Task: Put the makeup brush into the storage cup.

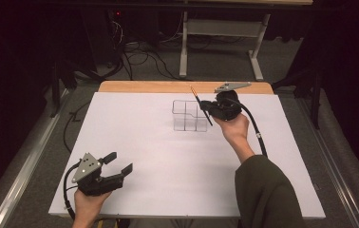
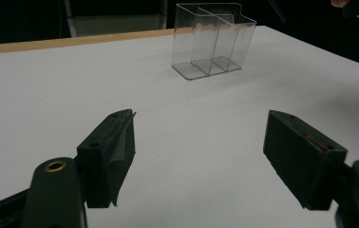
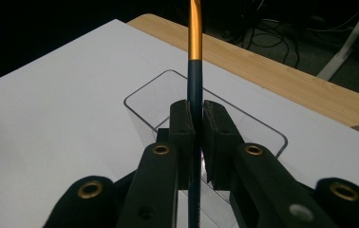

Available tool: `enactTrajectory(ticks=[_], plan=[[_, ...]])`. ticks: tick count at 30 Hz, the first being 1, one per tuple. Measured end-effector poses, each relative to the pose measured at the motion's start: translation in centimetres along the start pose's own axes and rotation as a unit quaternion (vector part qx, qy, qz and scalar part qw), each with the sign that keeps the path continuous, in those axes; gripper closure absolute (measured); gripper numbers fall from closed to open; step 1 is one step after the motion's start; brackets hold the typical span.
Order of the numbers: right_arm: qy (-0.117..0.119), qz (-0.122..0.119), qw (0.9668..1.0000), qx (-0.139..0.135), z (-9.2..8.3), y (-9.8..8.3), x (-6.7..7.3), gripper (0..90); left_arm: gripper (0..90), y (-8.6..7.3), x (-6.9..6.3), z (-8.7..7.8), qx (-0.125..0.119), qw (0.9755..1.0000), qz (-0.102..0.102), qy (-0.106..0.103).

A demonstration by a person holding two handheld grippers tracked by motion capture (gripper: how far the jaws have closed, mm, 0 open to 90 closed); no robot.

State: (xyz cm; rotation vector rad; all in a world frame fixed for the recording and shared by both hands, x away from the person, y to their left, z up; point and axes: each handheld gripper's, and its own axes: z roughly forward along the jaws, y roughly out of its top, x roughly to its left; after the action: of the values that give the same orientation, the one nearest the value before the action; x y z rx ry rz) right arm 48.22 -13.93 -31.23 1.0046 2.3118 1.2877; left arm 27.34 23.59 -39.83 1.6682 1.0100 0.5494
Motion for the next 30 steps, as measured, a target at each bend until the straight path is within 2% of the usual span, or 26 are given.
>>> enactTrajectory(ticks=[5, 18, 30], plan=[[-0.002, -0.009, 1.0, -0.001, 0.5, 0.6, 0.3, 85.6, 26.2, 0.1, 0.2, -0.1, -0.006, 0.9999, -0.009, -0.002], [-0.014, 0.002, 0.9998, -0.011, 2.3, 1.5, 0.0, 85.6, 26.2, 0.1, 0.2, -0.2, -0.01, 0.9999, -0.009, -0.004], [-0.043, -0.006, 0.9989, -0.02, 3.6, 1.4, -0.8, 85.6, 26.2, 0.1, 0.2, -0.1, -0.008, 0.9999, -0.005, -0.004]])
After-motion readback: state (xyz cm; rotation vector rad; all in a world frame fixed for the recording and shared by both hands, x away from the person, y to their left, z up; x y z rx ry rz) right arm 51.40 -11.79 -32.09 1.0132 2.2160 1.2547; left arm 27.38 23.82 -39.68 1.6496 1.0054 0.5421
